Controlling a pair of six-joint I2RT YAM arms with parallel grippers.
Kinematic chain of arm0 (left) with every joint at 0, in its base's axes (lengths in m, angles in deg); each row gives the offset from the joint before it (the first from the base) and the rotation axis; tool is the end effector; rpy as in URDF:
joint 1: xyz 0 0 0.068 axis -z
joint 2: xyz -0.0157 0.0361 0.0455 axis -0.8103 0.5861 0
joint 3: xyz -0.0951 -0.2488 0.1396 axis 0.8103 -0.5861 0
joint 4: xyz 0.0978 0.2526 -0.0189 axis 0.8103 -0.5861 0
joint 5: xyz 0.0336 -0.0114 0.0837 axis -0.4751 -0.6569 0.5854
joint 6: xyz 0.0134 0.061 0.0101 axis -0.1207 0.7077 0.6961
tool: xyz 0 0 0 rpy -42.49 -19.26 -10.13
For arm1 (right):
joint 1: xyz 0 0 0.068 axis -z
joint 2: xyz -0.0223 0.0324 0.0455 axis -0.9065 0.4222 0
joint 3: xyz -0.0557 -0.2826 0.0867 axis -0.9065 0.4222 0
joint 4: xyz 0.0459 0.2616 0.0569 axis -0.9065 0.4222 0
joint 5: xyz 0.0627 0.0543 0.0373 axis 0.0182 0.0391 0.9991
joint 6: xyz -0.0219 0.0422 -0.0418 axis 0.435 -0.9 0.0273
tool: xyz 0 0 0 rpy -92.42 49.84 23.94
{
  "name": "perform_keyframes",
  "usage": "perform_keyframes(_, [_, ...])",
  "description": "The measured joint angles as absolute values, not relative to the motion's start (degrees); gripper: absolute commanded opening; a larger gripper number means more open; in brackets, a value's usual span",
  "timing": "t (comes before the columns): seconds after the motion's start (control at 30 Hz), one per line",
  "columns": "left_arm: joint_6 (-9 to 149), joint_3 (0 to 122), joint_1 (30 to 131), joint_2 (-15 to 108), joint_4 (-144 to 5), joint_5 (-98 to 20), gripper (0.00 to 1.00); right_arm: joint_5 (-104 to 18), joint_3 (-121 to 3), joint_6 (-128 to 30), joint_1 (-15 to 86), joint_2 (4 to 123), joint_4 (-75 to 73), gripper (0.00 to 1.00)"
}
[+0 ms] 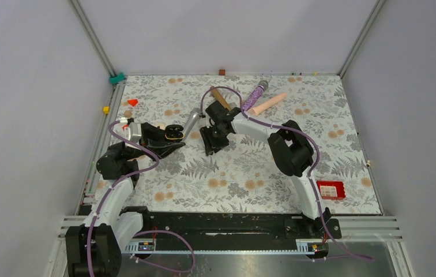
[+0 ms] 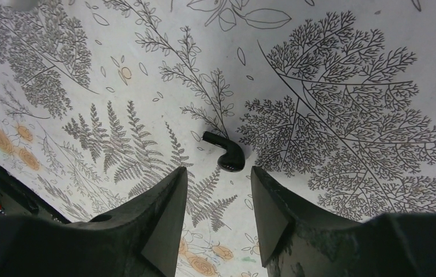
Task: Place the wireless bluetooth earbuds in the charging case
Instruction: Pick up the earbud from the center of the board.
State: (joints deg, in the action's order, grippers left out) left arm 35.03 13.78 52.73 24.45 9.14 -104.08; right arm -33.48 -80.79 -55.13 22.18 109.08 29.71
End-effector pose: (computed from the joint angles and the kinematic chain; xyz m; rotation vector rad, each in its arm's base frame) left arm 0.1520 -0.0428 0.3499 0.9407 1.0685 -1.0789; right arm 0.3609 0.3544 0.1732 -0.8096 2.6198 0.7057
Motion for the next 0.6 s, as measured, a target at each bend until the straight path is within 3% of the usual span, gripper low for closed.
perform_keyframes(0.27, [35.05,13.76,52.73,24.45,9.14,-104.08,0.00,-33.53,-81.65,-56.79,22.24,110.55,29.73,0.45])
perform_keyframes(0.6, [35.20,13.57,52.73,24.45,9.14,-104.08,0.00,-33.59,-82.00,-57.36,22.35,111.18,29.71,0.31])
